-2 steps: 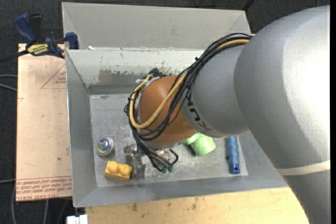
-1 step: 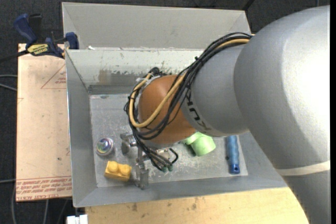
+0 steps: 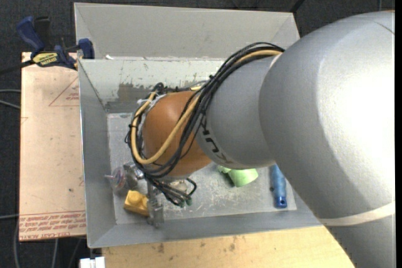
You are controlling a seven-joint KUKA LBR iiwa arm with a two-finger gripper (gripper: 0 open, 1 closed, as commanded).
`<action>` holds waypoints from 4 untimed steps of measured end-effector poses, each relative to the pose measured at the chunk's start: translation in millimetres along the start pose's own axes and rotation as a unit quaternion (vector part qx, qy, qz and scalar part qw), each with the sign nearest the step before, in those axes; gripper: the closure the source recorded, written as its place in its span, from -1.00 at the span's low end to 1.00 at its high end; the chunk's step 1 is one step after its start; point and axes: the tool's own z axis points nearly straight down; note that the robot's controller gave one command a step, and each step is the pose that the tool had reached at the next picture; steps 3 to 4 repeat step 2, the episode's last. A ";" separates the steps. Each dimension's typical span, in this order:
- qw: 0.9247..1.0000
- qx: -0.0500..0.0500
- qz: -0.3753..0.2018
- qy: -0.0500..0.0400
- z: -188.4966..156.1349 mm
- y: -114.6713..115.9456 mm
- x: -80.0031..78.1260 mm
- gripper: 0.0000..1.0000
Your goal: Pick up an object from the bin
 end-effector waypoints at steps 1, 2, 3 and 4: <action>1.000 -0.003 -0.005 0.003 1.4 6.3 1.8 1.00; 1.000 -0.003 0.007 0.000 -127.0 2.7 -16.2 1.00; 1.000 -0.003 0.007 0.000 -127.0 2.7 -16.2 1.00; 1.000 -0.003 0.007 0.000 -127.0 2.7 -16.2 1.00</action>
Offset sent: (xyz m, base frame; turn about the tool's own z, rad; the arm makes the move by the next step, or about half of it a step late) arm 0.0000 0.0000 0.0000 0.0000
